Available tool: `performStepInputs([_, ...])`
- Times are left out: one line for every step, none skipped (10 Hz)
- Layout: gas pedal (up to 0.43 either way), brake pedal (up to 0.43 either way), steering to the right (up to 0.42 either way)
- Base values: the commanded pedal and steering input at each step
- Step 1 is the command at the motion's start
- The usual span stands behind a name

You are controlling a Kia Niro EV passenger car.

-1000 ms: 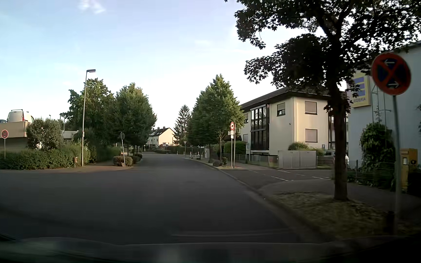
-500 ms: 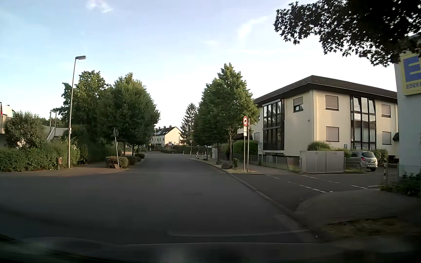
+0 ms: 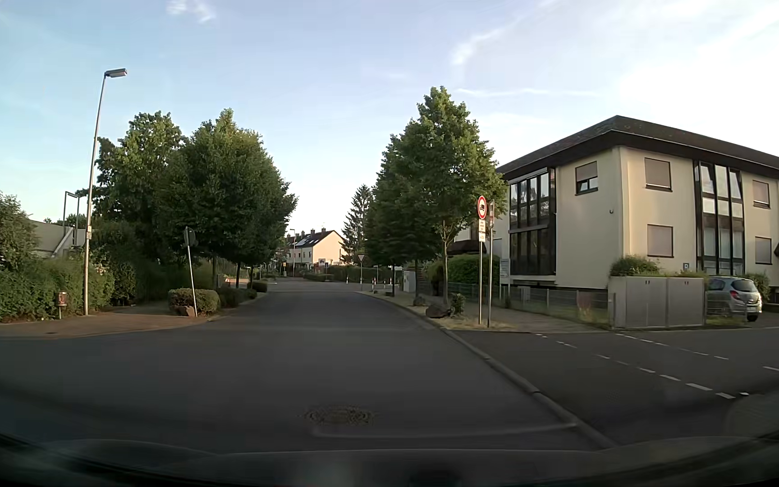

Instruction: Follow the waypoints while adhering to traffic rules and regulations

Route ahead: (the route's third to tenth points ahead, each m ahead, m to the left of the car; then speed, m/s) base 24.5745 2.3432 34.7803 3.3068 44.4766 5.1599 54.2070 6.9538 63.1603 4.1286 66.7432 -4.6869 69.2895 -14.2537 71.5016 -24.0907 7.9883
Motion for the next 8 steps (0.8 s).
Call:
performStepInputs([0.087,0.0,-0.023])
performStepInputs([0.087,0.0,-0.023])
performStepInputs([0.087,0.0,-0.023])
performStepInputs([0.087,0.0,-0.023])
performStepInputs([0.087,0.0,-0.023])
performStepInputs([0.087,0.0,-0.023])
performStepInputs([0.079,0.0,-0.023])
performStepInputs([0.067,0.0,-0.023])
